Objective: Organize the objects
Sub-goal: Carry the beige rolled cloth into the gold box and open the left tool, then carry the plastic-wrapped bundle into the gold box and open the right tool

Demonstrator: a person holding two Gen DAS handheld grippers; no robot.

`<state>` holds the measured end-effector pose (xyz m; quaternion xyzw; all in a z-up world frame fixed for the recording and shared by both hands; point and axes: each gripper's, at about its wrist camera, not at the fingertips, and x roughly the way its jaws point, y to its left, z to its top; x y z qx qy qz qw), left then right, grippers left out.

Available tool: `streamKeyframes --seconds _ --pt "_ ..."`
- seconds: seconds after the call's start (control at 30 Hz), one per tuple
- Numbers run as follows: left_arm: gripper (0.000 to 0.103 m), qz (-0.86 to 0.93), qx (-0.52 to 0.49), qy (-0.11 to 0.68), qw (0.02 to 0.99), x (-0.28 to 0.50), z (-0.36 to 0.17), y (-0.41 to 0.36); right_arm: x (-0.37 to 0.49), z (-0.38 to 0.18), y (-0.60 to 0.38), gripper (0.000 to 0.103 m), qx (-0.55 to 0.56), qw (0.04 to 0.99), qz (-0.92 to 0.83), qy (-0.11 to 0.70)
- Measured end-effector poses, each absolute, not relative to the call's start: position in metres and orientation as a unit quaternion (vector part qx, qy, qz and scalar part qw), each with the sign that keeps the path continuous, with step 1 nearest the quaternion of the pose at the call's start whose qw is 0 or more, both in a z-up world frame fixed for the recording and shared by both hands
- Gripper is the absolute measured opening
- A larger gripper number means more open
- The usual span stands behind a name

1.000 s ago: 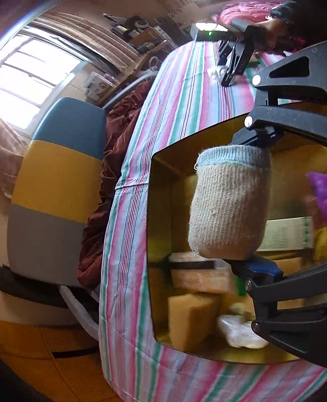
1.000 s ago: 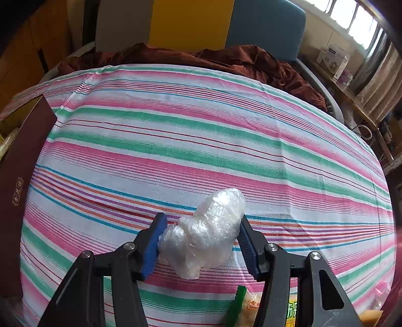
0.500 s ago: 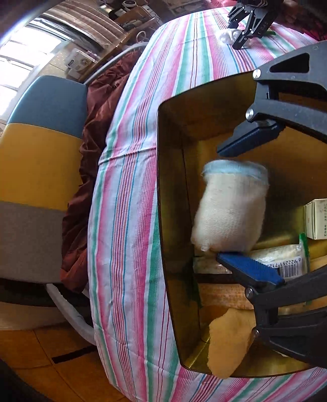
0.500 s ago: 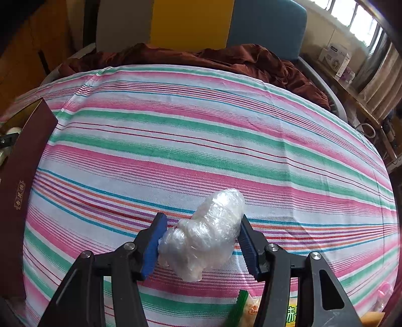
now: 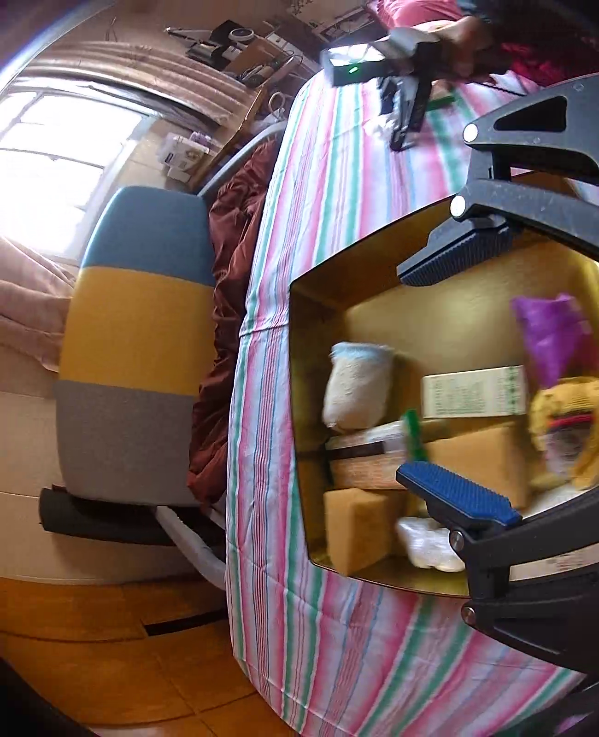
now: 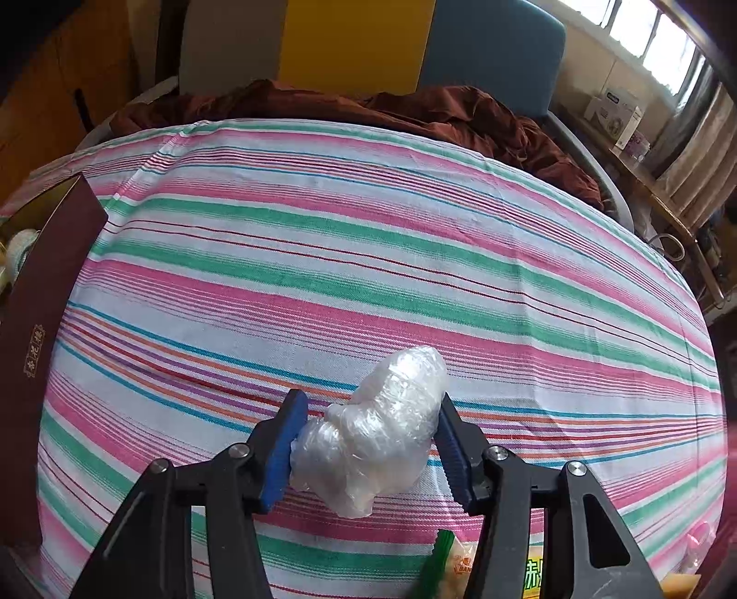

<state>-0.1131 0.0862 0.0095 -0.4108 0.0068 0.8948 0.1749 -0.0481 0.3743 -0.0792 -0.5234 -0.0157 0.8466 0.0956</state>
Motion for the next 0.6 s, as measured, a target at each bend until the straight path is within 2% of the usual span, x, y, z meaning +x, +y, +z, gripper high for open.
streamKeyframes --seconds 0.2,0.3,0.6 --pt "0.079 0.903 -0.394 0.027 0.168 -0.059 0.004 0.082 -0.046 -0.078 0.371 0.054 -0.522 0.098 0.847 -0.020" --pt "0.072 0.904 -0.393 0.022 0.170 -0.044 0.001 0.079 -0.045 -0.078 0.369 0.054 -0.520 0.097 0.848 -0.028" --pt "0.067 0.912 -0.378 0.009 0.162 -0.028 0.000 0.070 -0.045 -0.077 0.362 0.054 -0.515 0.101 0.850 -0.050"
